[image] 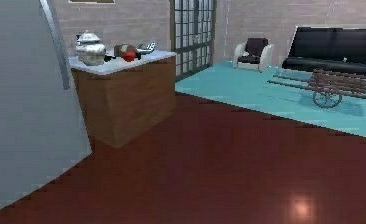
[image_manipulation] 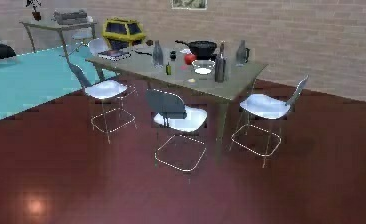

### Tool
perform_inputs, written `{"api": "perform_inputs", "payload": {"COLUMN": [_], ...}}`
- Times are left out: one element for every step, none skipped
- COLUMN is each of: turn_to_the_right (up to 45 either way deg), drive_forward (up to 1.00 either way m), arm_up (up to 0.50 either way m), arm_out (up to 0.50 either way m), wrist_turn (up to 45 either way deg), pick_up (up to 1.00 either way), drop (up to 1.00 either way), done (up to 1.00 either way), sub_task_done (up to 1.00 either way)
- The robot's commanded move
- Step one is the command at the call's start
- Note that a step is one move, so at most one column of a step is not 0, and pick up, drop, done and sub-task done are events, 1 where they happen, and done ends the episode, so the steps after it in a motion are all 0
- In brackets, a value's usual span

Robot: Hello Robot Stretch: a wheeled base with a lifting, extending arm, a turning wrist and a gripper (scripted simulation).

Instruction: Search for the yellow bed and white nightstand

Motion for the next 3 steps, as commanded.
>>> {"api": "perform_inputs", "payload": {"turn_to_the_right": [-45.0, -9.0, 0.0], "drive_forward": [0.00, 0.00, 0.65], "arm_up": [0.00, 0.00, 0.00], "arm_out": [0.00, 0.00, 0.00], "wrist_turn": [0.0, 0.0, 0.0], "pick_up": [0.00, 0.00, 0.00], "drop": [0.00, 0.00, 0.00], "done": [0.00, 0.00, 0.00], "sub_task_done": [0.00, 0.00, 0.00]}}
